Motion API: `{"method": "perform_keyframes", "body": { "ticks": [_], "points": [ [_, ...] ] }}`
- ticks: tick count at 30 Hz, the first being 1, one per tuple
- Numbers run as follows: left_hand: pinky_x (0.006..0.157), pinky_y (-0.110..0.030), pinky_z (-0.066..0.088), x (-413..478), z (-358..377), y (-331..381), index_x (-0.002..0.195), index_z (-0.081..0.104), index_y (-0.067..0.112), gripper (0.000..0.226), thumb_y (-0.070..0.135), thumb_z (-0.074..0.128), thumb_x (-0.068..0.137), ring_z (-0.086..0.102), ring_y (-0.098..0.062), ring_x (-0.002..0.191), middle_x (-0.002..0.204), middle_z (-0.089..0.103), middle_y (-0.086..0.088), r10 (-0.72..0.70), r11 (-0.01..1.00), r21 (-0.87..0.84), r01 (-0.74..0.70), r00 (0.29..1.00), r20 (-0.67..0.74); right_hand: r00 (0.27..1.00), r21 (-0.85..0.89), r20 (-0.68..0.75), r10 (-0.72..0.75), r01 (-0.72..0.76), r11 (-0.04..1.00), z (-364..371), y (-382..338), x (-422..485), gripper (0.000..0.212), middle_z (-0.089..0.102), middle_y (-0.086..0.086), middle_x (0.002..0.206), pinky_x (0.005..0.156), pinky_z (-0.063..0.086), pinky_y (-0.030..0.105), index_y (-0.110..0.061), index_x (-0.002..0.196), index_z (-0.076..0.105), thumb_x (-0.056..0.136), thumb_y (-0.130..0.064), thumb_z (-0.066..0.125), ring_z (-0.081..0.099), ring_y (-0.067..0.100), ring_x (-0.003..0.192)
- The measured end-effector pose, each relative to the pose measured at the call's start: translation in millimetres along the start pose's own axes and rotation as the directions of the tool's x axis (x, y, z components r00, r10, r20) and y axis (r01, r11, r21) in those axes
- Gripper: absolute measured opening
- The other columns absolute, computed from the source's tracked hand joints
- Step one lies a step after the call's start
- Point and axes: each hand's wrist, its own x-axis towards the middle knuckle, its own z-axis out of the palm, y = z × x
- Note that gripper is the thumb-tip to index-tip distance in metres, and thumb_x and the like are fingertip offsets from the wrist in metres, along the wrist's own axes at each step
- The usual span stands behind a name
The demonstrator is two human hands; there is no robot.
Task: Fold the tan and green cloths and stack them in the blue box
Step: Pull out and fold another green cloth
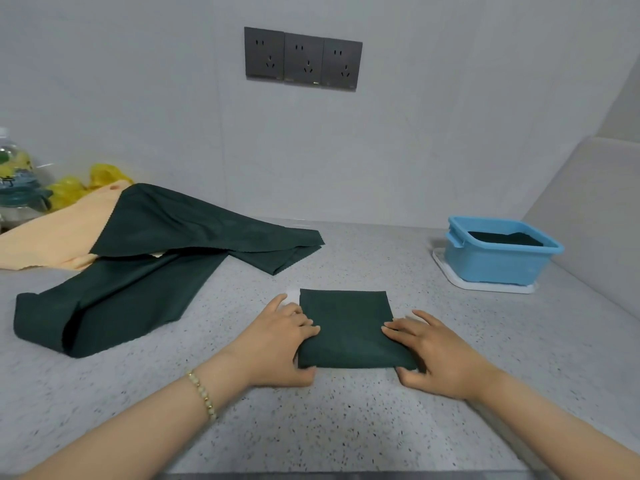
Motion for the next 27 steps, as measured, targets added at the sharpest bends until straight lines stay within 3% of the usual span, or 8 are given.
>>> {"method": "perform_keyframes", "body": {
  "ticks": [4,6,8,12,16,20,23,27],
  "points": [
    [0.114,-0.025,0.012,3,3,-7,0.132,0.054,0.028,0.046,0.041,0.046,0.088,0.044,-0.008,0.115,0.116,0.061,0.013,-0.038,0.999,-0.022,0.037,0.999,-0.039,0.995,0.104,-0.078,0.065,-0.056,0.993,4,4,8,0.047,0.056,-0.012,0.124,0.116,0.017,0.023,-0.027,0.132,0.055,0.087,-0.038,0.060,0.051,0.006,0.116],
    [0.103,-0.021,0.025,5,6,-11,0.118,0.064,0.031,0.029,0.034,0.052,0.092,0.048,-0.005,0.103,0.103,0.064,0.017,-0.119,0.984,-0.146,0.102,0.986,-0.113,0.972,0.270,-0.149,0.179,-0.134,0.953,7,5,11,0.029,0.064,-0.011,0.105,0.100,0.037,0.023,-0.026,0.114,0.068,0.085,-0.031,0.067,0.057,0.010,0.099],
    [0.086,-0.022,0.033,8,7,-13,0.088,0.069,0.031,0.017,0.043,0.057,0.091,0.047,-0.004,0.085,0.078,0.059,0.020,-0.250,0.931,-0.316,0.184,0.951,-0.183,0.927,0.477,-0.172,0.333,-0.218,0.852,10,3,16,0.012,0.064,-0.007,0.087,0.079,0.049,0.032,-0.023,0.090,0.071,0.084,-0.033,0.069,0.059,0.012,0.081],
    [0.070,-0.021,0.034,17,13,-10,0.057,0.056,0.033,0.032,0.047,0.066,0.084,0.045,-0.003,0.068,0.058,0.052,0.016,-0.496,0.727,-0.601,0.334,0.860,-0.122,0.785,0.669,-0.135,0.605,-0.378,0.640,20,2,34,0.031,0.057,-0.002,0.074,0.066,0.041,0.025,-0.019,0.059,0.059,0.078,-0.040,0.072,0.052,0.011,0.069],
    [0.081,-0.028,0.045,26,17,-7,0.059,0.068,0.022,0.032,0.043,0.068,0.083,0.047,-0.003,0.055,0.053,0.055,0.013,-0.636,0.526,-0.717,0.458,0.771,0.027,0.720,0.631,-0.115,0.684,-0.479,0.611,28,2,47,0.045,0.054,-0.005,0.065,0.068,0.037,0.029,-0.018,0.050,0.051,0.079,-0.046,0.069,0.049,0.012,0.066],
    [0.091,-0.028,0.043,35,11,-13,0.055,0.060,0.013,0.044,0.043,0.062,0.087,0.045,-0.011,0.055,0.052,0.047,0.006,-0.618,0.519,-0.638,0.569,0.765,0.180,0.702,0.490,-0.187,0.687,-0.540,0.684,29,1,55,0.050,0.050,-0.007,0.060,0.070,0.029,0.029,-0.020,0.048,0.044,0.082,-0.050,0.065,0.045,0.009,0.066],
    [0.076,-0.027,0.044,41,3,-18,0.043,0.031,0.019,0.058,0.041,0.062,0.088,0.033,-0.013,0.047,0.044,0.032,0.007,-0.587,0.530,-0.589,0.610,0.765,0.265,0.703,0.414,-0.223,0.675,-0.559,0.719,29,-1,57,0.047,0.051,-0.007,0.064,0.076,0.029,0.028,-0.022,0.051,0.044,0.083,-0.050,0.063,0.045,0.010,0.070],
    [0.069,-0.026,0.031,50,-1,-24,0.047,0.028,0.022,0.056,0.043,0.064,0.085,0.036,-0.009,0.049,0.044,0.031,0.010,-0.584,0.549,-0.500,0.670,0.735,0.344,0.696,0.404,-0.191,0.693,-0.587,0.701,21,-4,61,0.036,0.055,-0.006,0.075,0.076,0.031,0.028,-0.022,0.065,0.046,0.084,-0.046,0.065,0.050,0.013,0.079]
  ]
}}
